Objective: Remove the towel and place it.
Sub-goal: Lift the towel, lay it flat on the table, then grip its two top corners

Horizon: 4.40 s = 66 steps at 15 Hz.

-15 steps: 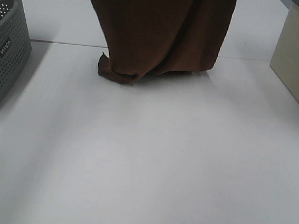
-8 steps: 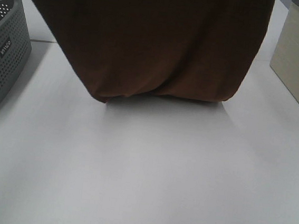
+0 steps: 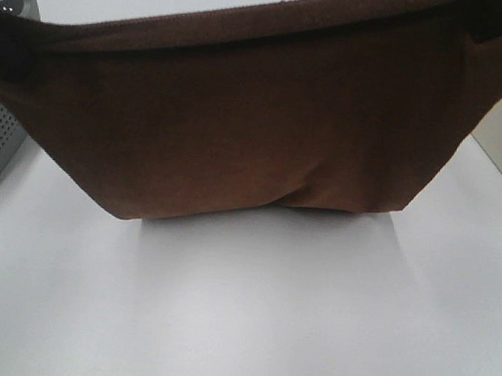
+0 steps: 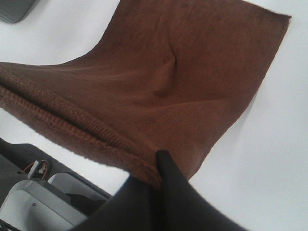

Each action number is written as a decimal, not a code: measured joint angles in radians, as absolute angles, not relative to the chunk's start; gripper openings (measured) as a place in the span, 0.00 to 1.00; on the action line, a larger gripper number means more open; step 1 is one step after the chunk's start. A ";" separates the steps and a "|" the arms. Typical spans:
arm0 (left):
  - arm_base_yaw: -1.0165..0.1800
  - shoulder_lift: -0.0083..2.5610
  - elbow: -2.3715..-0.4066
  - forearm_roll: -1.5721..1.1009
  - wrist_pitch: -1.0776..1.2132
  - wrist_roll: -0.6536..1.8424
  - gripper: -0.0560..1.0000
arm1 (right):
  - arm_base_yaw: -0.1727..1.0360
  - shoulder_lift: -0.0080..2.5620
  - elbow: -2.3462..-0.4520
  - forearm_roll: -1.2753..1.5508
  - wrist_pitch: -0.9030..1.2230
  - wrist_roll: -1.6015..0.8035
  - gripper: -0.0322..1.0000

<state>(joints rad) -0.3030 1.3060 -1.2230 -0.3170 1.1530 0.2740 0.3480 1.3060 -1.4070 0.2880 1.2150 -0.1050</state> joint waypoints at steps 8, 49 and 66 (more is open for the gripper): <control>-0.305 1.258 -0.895 -0.427 1.152 0.317 0.05 | 0.348 1.223 -1.057 0.384 1.211 -0.072 0.04; -0.687 1.752 -0.821 -0.607 1.018 0.056 0.86 | 0.334 1.614 -0.573 0.616 0.983 -0.416 0.83; -0.340 1.745 -1.291 -0.045 0.932 -0.075 0.87 | 0.132 1.583 -1.281 0.183 0.964 -0.119 0.85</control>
